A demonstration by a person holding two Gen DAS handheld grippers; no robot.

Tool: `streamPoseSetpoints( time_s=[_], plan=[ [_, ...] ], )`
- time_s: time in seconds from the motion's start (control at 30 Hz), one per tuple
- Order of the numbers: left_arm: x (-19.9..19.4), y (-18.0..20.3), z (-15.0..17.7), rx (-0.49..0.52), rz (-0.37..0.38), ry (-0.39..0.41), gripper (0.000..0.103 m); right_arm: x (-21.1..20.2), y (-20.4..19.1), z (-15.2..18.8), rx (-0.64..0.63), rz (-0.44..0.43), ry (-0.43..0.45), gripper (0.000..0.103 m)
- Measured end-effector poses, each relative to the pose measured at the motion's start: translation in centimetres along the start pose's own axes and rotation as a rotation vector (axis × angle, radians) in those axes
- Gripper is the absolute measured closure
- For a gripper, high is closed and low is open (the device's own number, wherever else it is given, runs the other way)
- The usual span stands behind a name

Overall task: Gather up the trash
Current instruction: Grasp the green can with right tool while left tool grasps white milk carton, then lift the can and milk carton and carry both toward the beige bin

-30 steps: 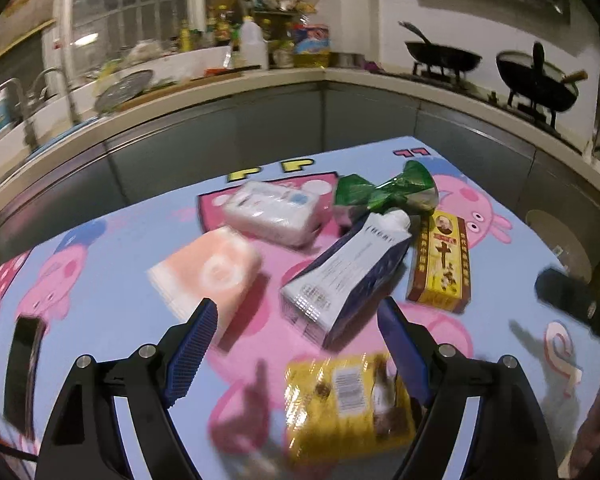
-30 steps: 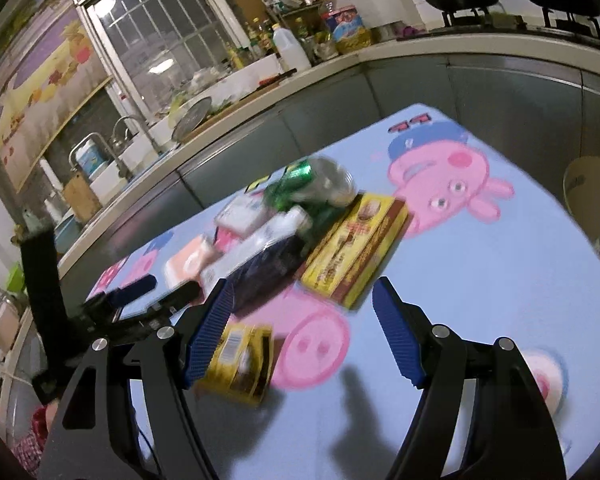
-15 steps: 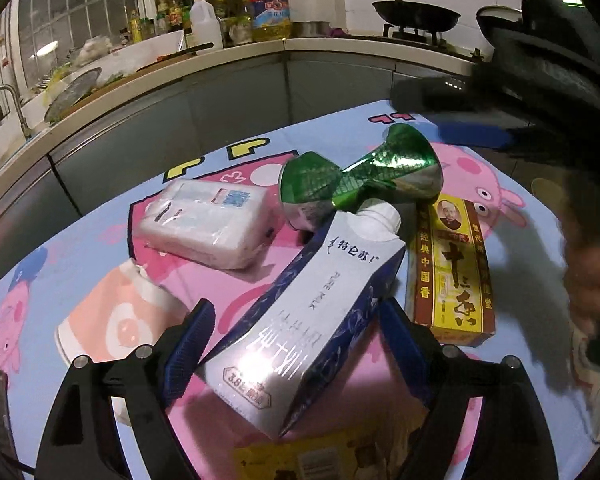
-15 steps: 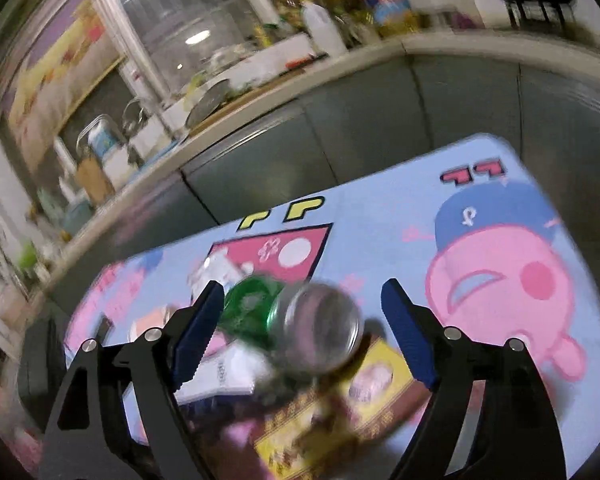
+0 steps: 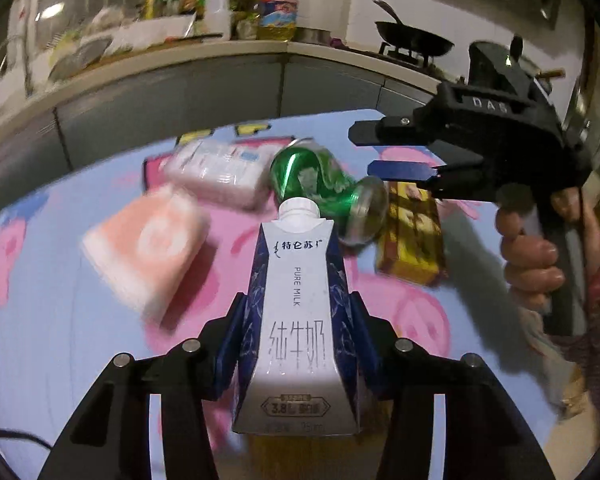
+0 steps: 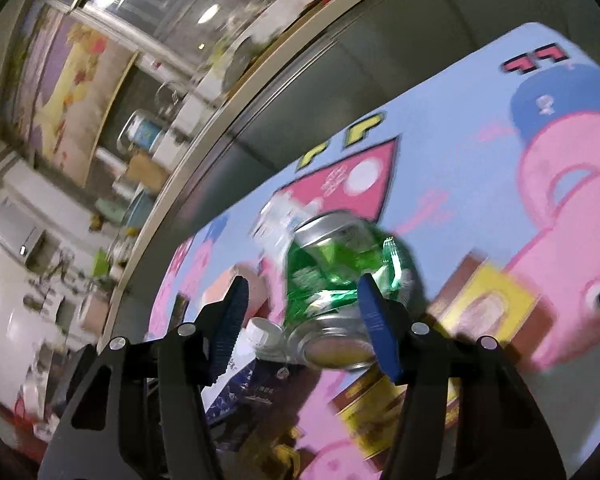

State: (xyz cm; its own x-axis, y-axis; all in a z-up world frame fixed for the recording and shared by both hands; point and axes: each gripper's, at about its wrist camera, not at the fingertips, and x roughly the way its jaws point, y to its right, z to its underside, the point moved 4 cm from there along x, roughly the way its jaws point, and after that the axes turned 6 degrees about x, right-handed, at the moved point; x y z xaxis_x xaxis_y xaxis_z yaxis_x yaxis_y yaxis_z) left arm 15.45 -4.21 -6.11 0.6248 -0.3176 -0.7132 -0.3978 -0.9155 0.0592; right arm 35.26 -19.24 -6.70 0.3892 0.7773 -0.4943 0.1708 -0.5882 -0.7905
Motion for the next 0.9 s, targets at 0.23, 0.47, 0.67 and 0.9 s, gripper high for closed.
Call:
streamPoseSetpoints(
  time_s=[0.23,0.47,0.67,0.9],
  plan=[
    [-4.7,-3.5,3.7,-0.136,0.054,0.007,0.052,0.6,-2.9,1.6,-0.134,0.099,-0.028,0.047],
    [-5.4,-5.1,4.1,-0.190,0.057,0.034,0.052,1.7,-0.8,-1.4,-0.181,0.357,-0.040,0.047],
    [-5.0,-5.1,4.5,-0.196,0.064,0.030,0.052,4.2,0.2,-0.8,-0.220,0.343,-0.178,0.047],
    [-4.9,-5.1,4.4,-0.209,0.051,0.024,0.052,4.9,-2.5,1.9,-0.266,0.275,-0.160,0.067]
  ],
)
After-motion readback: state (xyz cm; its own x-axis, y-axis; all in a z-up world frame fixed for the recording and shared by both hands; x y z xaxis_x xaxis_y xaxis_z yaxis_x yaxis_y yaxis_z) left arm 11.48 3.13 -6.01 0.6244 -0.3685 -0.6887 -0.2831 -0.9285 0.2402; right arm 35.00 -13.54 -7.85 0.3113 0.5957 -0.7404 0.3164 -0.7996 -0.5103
